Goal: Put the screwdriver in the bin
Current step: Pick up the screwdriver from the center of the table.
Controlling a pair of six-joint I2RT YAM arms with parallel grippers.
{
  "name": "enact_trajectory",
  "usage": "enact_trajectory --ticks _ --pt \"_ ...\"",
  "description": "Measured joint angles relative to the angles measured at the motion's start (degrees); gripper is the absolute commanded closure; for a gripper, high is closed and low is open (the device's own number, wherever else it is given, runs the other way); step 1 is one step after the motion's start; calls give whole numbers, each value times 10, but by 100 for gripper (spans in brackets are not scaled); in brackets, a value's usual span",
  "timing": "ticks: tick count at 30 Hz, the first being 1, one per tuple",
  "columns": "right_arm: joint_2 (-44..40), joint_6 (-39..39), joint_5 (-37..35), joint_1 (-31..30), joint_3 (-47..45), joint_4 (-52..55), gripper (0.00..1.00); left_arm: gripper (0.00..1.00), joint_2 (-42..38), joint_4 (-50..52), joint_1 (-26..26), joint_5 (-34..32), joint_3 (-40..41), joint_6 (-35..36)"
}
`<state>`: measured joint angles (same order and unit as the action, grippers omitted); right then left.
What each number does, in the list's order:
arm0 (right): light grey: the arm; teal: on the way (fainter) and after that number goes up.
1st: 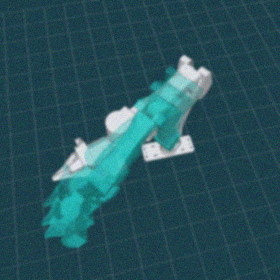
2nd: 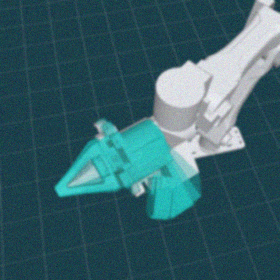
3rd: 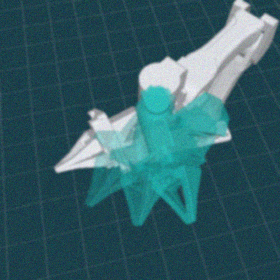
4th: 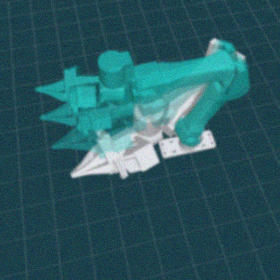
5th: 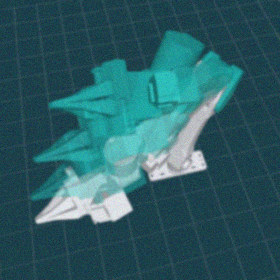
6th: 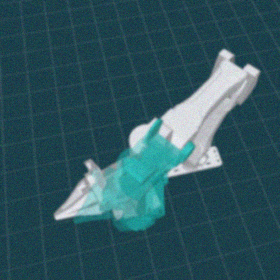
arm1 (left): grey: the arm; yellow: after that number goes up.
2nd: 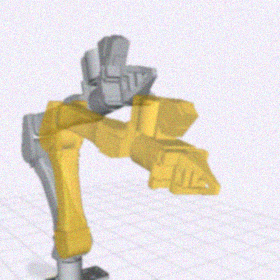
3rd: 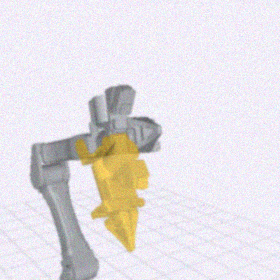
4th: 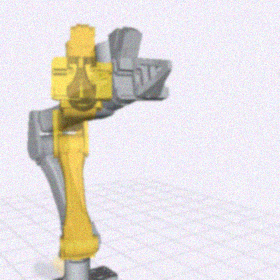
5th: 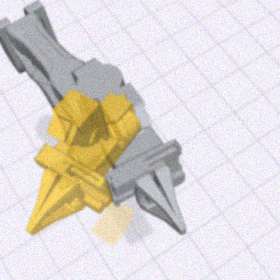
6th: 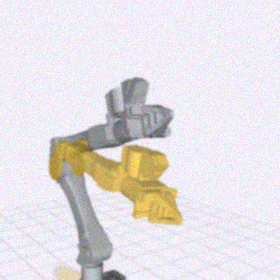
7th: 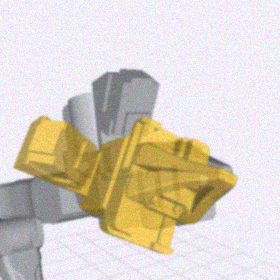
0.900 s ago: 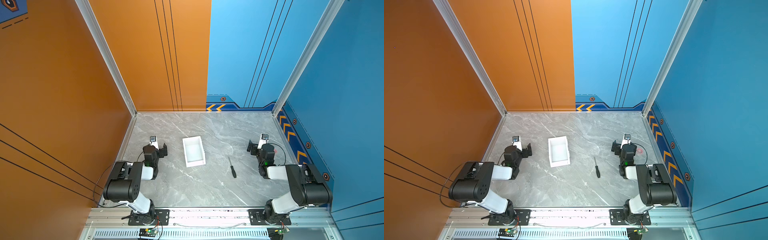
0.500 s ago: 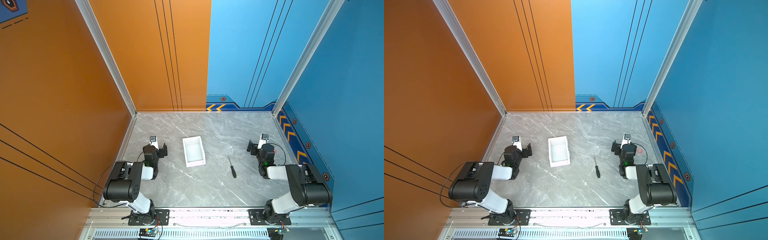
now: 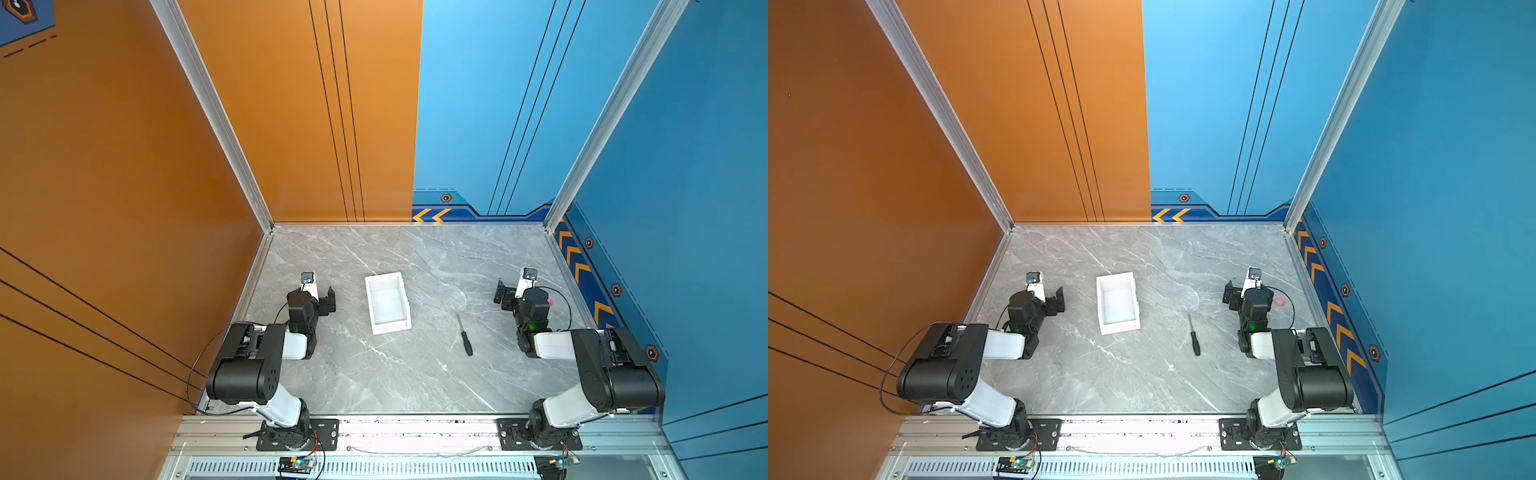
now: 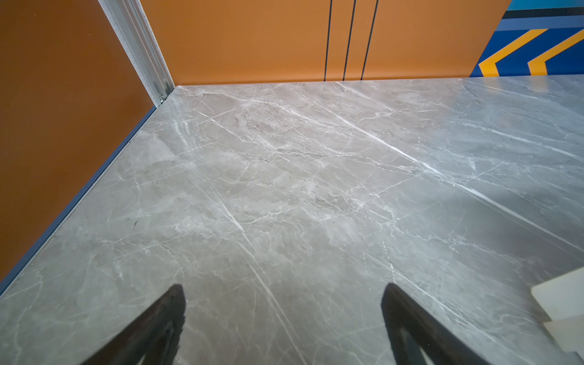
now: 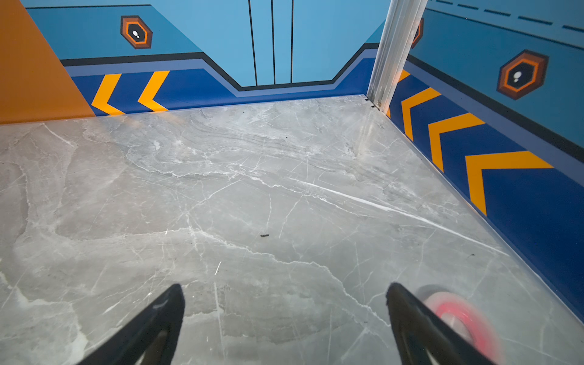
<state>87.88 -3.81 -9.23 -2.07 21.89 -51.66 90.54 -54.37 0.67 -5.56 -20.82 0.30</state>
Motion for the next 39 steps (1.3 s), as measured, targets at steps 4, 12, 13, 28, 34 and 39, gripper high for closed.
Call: enact_trajectory --ticks 4,12,13,28,34,39 --pt "0 0 0 0 0 0 0 2 0 1 1 4 0 3" --pt "-27 0 -42 -18 42 109 0 2 -38 22 16 21 2 21" --pt "-37 0 -49 -21 59 136 0 2 -53 30 17 25 2 22" --pt "-220 -152 -92 -87 264 586 0 2 -174 556 51 17 -282 76" --pt "-286 -221 -88 -172 264 739 14 1 -172 822 57 55 -455 81" --pt "-279 -282 -54 -224 252 824 22 1 -173 949 62 130 -509 84"
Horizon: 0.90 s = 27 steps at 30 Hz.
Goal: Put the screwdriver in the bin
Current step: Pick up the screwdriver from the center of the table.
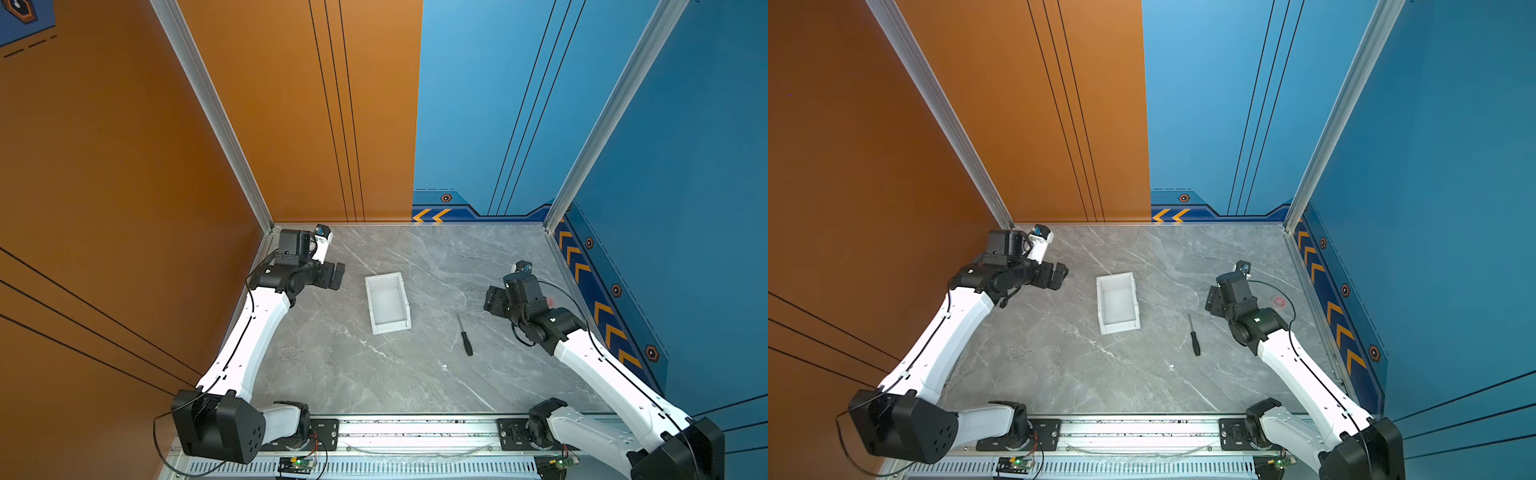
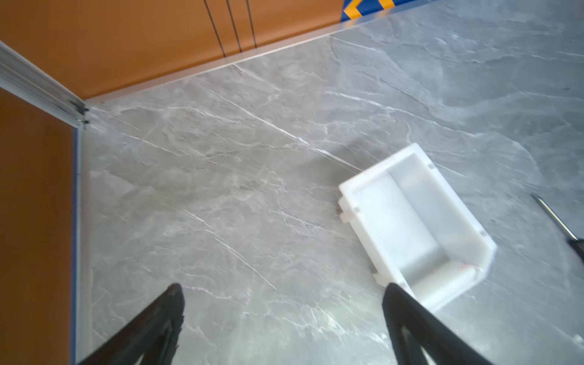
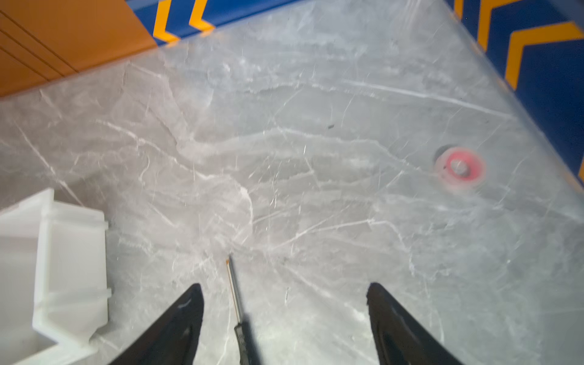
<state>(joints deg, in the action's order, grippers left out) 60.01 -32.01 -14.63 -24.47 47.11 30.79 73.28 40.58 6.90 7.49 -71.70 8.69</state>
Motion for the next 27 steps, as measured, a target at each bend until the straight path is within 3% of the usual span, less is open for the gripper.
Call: enact_trajectory --ticks 4,8,16,27 --pt "25 -27 30 -49 -11 39 26 1 -8 59 14 49 9 1" --pt "76 -35 54 -72 -12 57 41 2 -20 84 25 81 12 1" --pt "153 -38 88 -96 -12 61 44 2 -72 109 40 98 26 39" --pt "211 -50 89 -115 -12 61 53 2 -71 116 48 99 26 39"
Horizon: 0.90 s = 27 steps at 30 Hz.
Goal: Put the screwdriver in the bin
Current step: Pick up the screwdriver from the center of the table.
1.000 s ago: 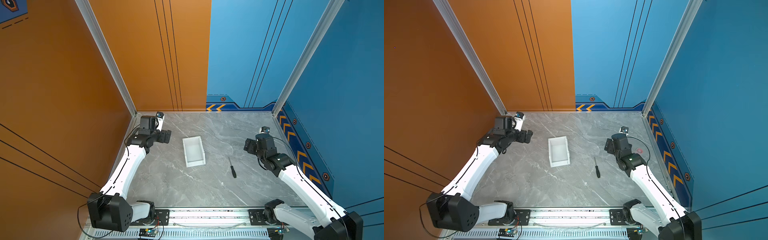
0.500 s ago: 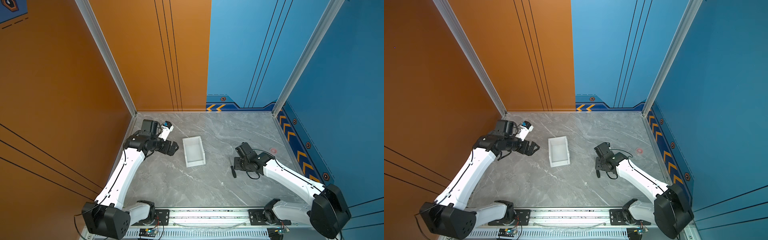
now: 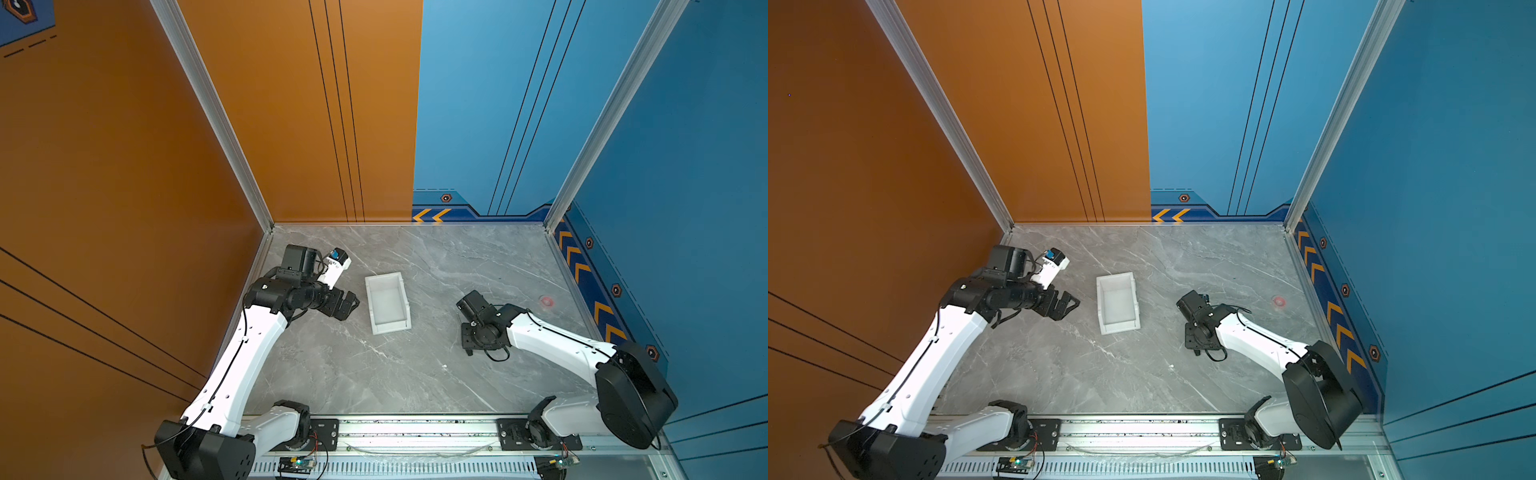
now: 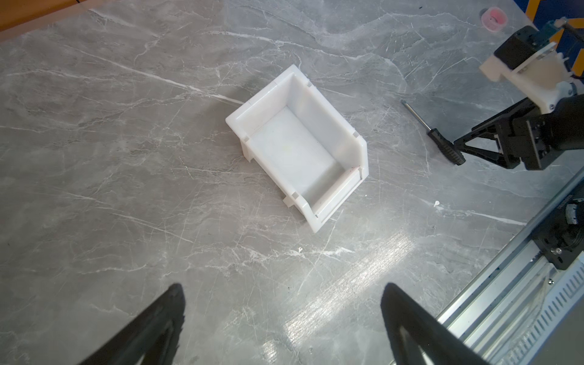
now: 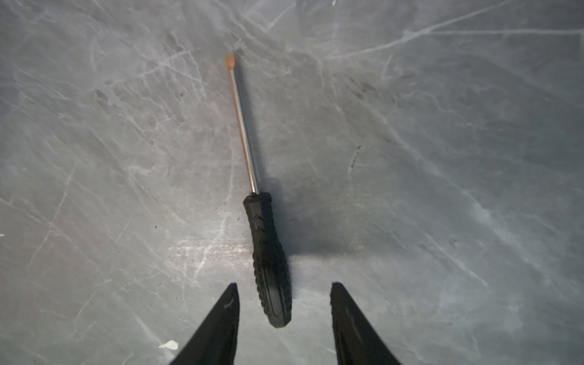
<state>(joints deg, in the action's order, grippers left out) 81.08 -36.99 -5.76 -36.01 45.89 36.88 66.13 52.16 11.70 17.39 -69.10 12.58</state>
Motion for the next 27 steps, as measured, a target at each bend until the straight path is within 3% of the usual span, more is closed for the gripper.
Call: enact_trajectory --ticks 15,27 --pt "64 -4 -4 -14 4 -1 61 2 3 0 1 -7 0 -5" --pt "80 -4 -4 -16 15 -15 81 2 3 0 1 -8 0 -10"
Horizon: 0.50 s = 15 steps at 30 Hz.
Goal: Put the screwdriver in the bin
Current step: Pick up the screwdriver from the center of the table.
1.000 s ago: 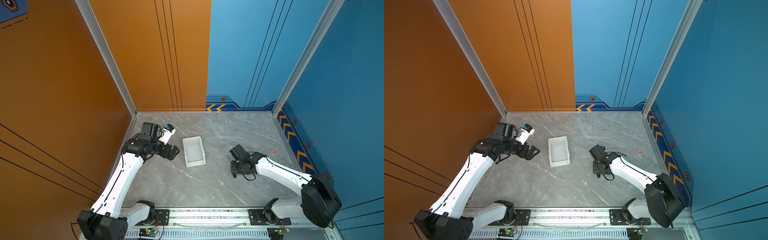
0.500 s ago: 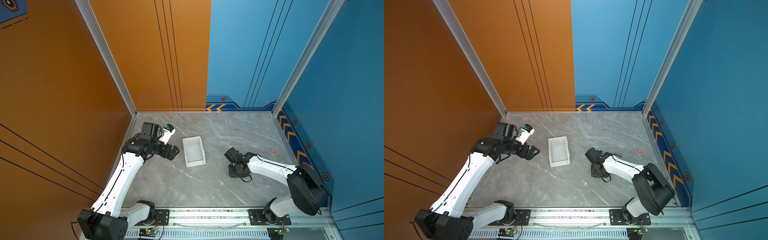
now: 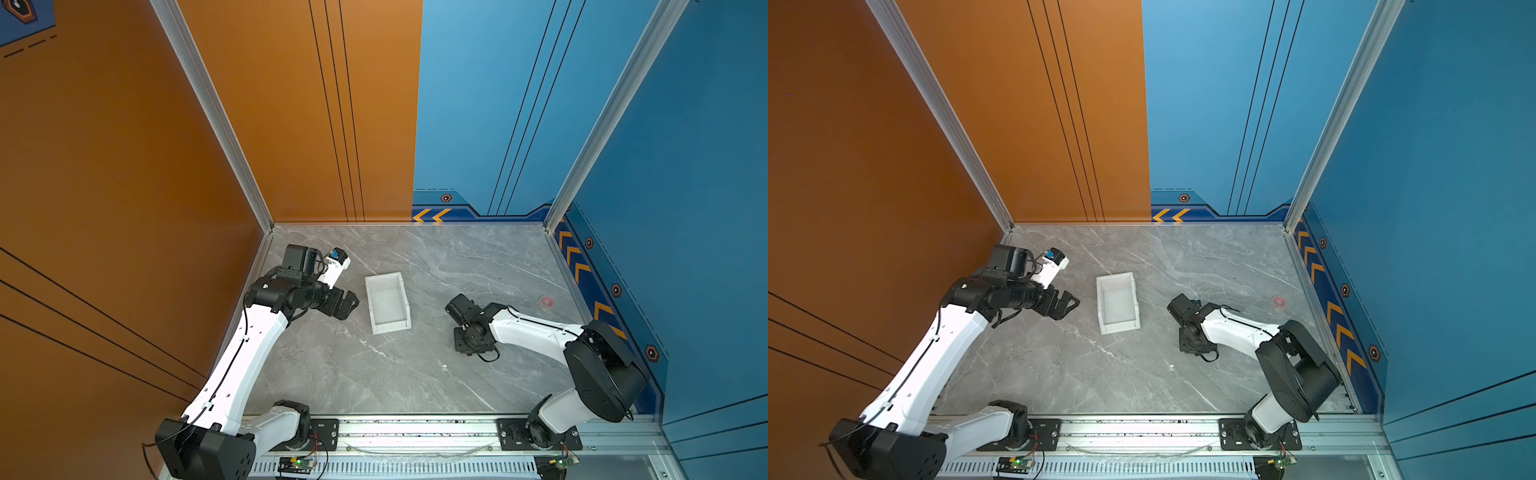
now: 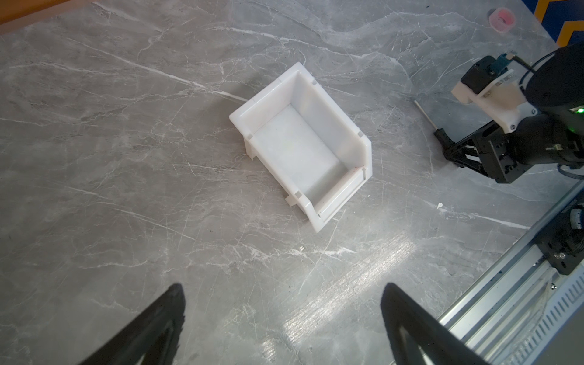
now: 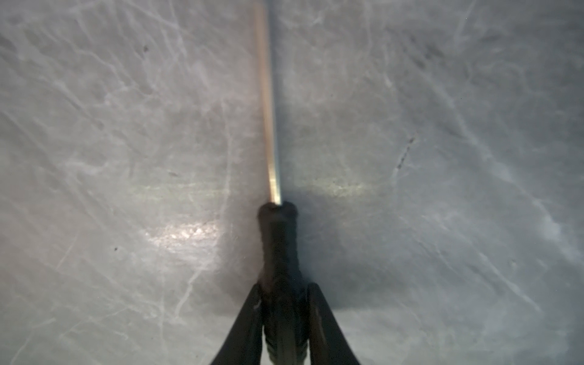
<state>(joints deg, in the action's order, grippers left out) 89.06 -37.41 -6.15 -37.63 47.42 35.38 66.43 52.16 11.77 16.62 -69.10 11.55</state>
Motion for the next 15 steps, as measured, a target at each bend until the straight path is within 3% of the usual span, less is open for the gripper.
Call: enact_trajectory --ticks 15 --pt "-31 5 2 -7 3 8 86 2 7 0 0 -1 0 -4"
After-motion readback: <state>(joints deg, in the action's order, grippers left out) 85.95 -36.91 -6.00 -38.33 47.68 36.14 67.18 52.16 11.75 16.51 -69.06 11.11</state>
